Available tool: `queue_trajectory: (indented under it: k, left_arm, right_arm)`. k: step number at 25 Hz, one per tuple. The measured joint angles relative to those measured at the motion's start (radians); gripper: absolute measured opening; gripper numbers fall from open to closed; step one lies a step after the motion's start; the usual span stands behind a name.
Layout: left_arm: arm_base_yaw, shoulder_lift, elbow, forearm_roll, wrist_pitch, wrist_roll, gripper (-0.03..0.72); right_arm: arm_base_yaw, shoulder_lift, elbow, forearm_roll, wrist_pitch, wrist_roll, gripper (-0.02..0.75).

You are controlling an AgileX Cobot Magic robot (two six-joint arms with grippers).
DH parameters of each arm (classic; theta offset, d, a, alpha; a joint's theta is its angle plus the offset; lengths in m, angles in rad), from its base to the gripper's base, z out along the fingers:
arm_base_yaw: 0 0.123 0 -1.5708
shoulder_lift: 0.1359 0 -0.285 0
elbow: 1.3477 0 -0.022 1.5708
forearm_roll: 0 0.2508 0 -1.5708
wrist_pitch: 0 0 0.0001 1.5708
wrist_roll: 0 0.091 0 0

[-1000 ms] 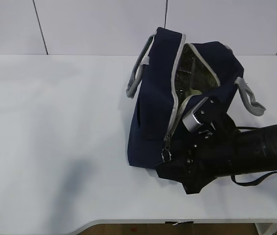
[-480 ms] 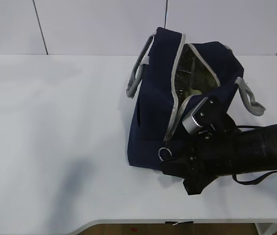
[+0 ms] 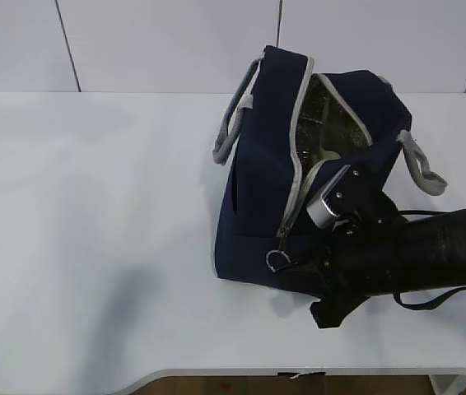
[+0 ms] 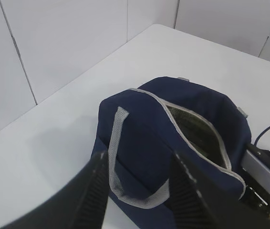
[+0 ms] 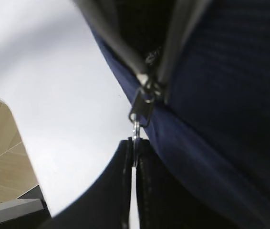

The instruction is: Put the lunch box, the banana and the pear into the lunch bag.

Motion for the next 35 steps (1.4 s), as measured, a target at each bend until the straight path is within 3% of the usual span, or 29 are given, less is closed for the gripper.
queue_trajectory:
  k: [12, 23, 35]
  left_arm:
    - [0.0, 0.0, 0.0, 0.0, 0.002, 0.0, 0.299]
    - [0.0, 0.0, 0.0, 0.0, 0.002, 0.0, 0.298]
    - [0.0, 0.0, 0.0, 0.04, 0.039, 0.0, 0.298]
  right_arm:
    - [0.0, -0.067, 0.0, -0.005, -0.068, 0.003, 0.006]
    - [0.0, -0.178, 0.0, -0.171, -0.083, 0.164, 0.006]
    - [0.0, -0.348, 0.0, -0.237, -0.105, 0.233, 0.006]
